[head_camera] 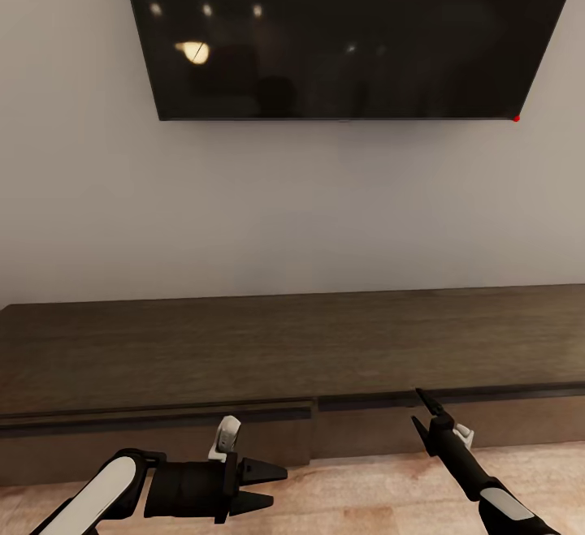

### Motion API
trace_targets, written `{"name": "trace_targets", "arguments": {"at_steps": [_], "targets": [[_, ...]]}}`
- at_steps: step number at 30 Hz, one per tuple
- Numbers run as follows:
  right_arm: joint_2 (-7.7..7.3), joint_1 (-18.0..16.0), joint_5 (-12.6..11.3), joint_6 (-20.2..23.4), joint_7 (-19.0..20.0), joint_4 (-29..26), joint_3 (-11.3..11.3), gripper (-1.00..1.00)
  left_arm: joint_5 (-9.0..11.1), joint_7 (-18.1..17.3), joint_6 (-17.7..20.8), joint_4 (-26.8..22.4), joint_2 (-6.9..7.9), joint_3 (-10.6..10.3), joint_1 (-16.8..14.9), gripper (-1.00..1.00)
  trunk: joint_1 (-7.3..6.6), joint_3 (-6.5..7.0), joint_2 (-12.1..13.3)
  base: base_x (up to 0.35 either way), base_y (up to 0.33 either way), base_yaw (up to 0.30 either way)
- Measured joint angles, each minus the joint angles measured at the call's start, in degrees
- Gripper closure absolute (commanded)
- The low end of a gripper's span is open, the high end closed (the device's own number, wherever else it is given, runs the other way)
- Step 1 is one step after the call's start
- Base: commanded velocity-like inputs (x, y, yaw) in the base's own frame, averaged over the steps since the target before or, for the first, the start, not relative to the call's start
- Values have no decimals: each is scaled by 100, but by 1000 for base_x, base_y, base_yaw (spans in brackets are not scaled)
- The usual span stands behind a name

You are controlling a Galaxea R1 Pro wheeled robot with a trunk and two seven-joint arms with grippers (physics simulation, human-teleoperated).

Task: Place each of the two pumpkins and all three candles from the living room inside a cabinet in the living room (use any cabinet), then make sure every cabinet is closed, and position the cauldron so it is next to a table in the living room.

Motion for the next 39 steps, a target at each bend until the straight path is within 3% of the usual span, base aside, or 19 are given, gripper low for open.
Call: {"name": "trace_targets", "arguments": {"at_steps": [29,39], "targets": [[-8,0,8,9,-29,1,-3,-100,0,3,0,0,-2,-2,-1,-100,0,0,0,-25,0,0],[-81,0,3,-3,-205,-49,-2,-100,0,3,0,0,-2,-2,-2,-100,0,0,0,0,0,0]]}}
